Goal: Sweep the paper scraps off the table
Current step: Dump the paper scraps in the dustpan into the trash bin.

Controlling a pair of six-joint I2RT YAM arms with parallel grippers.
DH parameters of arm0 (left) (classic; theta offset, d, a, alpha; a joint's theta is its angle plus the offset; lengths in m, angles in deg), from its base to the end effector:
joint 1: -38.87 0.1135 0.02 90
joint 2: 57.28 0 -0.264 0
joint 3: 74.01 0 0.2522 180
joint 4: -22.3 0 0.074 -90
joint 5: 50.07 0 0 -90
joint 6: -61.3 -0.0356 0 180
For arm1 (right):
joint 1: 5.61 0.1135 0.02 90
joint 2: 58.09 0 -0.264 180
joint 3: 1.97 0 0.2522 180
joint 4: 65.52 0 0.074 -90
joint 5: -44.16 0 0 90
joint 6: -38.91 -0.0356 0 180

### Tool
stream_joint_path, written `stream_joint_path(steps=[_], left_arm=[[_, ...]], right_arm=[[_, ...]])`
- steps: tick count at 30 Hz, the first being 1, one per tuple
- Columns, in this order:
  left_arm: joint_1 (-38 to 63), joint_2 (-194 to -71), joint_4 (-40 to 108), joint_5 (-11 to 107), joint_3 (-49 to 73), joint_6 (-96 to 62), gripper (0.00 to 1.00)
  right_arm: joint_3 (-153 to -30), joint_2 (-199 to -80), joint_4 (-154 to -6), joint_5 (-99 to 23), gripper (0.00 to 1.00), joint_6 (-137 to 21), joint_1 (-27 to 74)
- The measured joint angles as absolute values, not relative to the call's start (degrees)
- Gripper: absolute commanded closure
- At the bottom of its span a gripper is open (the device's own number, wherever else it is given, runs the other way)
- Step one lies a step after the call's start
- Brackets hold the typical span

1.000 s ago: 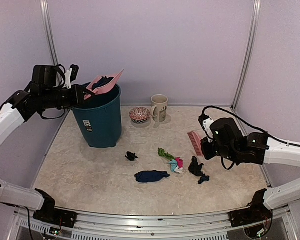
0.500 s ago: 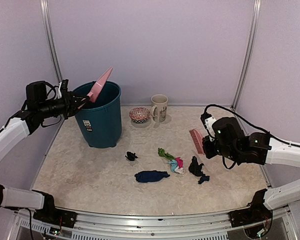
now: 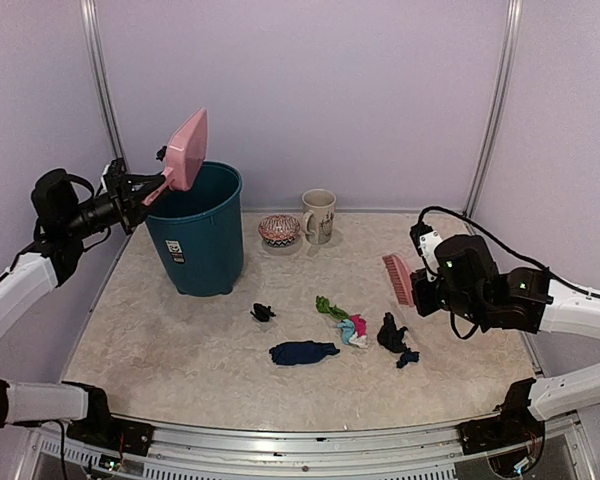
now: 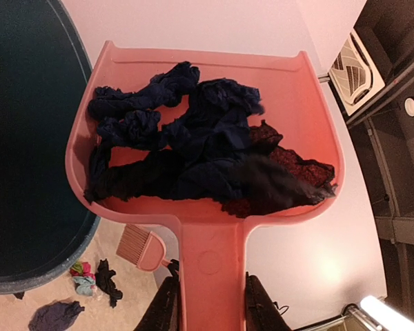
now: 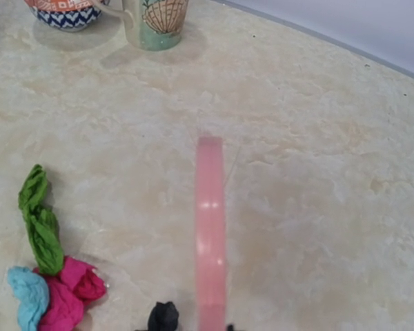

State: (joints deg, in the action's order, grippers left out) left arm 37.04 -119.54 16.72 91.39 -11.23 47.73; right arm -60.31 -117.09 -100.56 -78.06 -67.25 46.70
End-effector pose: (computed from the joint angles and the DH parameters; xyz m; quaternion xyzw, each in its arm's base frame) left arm 0.2439 -0.0357 0.3597 -0.1081 0.6747 -0.6479 0.3366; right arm 0.1500 0.1631 0.2761 -0.1449 0.8520 0.0425 0.5014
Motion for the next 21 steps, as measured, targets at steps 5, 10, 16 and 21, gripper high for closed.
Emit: stream_joint_path(steps=[5,10,16,21], left_arm=[[38.09,-119.83,6.98,90.97,-15.08,59.05,1.0],[38.05,-120.53,-1.05,88.79,-18.36,67.75,1.0],[37.11,-122.38,-5.66,86.73,-18.69,72.64,1.0],[34.33,-125.05,-3.23,86.12,-16.09,71.2,1.0]], right_arm=[[-60.11,-116.66,-100.52,-78.04,1.0,-67.27,46.7],[-60.11,-116.02,-100.52,-78.04,1.0,-67.49,46.7],[-59.92,-115.06,-100.43,-78.02,1.0,-67.95,46.68],[-59.87,-114.97,-100.43,-78.02,1.0,-68.15,46.7]])
